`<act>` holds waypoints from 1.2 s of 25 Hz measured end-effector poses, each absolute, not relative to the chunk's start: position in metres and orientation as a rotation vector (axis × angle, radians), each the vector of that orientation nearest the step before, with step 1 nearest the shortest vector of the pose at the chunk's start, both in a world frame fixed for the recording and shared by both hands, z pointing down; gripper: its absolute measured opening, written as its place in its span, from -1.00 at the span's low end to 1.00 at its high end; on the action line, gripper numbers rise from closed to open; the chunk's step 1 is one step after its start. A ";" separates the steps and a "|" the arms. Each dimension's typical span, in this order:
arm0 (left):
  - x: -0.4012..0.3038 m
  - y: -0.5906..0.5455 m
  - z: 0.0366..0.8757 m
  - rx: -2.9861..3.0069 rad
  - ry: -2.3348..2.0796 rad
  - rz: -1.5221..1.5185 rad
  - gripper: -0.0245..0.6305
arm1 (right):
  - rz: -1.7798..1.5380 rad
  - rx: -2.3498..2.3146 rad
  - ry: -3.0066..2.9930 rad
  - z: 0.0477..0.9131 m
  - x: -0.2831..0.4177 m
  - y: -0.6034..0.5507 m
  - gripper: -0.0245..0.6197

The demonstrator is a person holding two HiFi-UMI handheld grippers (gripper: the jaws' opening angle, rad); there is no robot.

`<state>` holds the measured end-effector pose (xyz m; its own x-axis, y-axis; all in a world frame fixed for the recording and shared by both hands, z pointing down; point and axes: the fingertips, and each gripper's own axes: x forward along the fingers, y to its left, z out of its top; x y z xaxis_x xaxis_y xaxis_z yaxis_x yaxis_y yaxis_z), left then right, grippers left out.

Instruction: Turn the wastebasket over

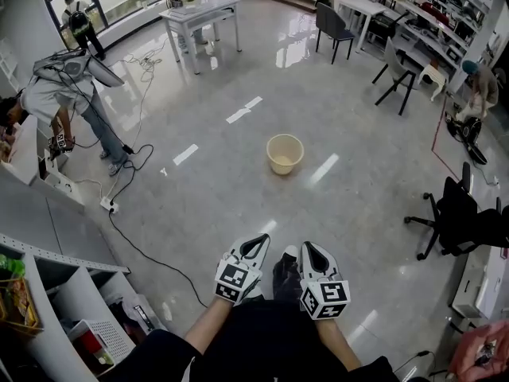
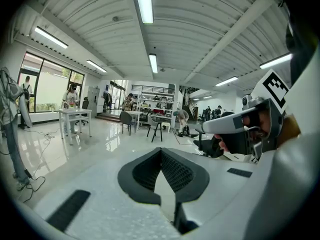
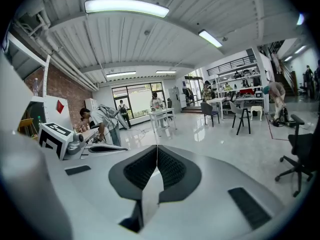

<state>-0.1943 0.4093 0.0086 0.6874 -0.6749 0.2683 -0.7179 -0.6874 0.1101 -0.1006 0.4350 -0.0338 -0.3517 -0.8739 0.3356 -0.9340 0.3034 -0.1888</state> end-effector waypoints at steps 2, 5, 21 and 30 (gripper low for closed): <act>-0.187 0.405 0.008 2.706 -1.107 0.309 -0.91 | 0.539 1.692 -2.383 -0.032 -0.093 0.431 -0.89; -0.182 0.394 0.007 2.711 -1.097 0.306 -0.91 | 0.553 1.696 -2.378 -0.032 -0.090 0.421 -0.89; -0.165 0.320 0.014 2.705 -1.088 0.364 -0.91 | 0.579 1.677 -2.374 -0.030 -0.069 0.342 -0.89; -0.135 0.244 0.007 2.731 -1.100 0.420 -0.91 | 0.627 1.639 -2.421 -0.031 -0.042 0.256 -0.89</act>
<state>-0.1354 0.2436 0.0075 0.6886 -0.6510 0.3193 -0.6982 -0.7141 0.0498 -0.0422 0.2561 -0.0309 -0.3911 -0.8510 0.3504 -0.9141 0.3151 -0.2550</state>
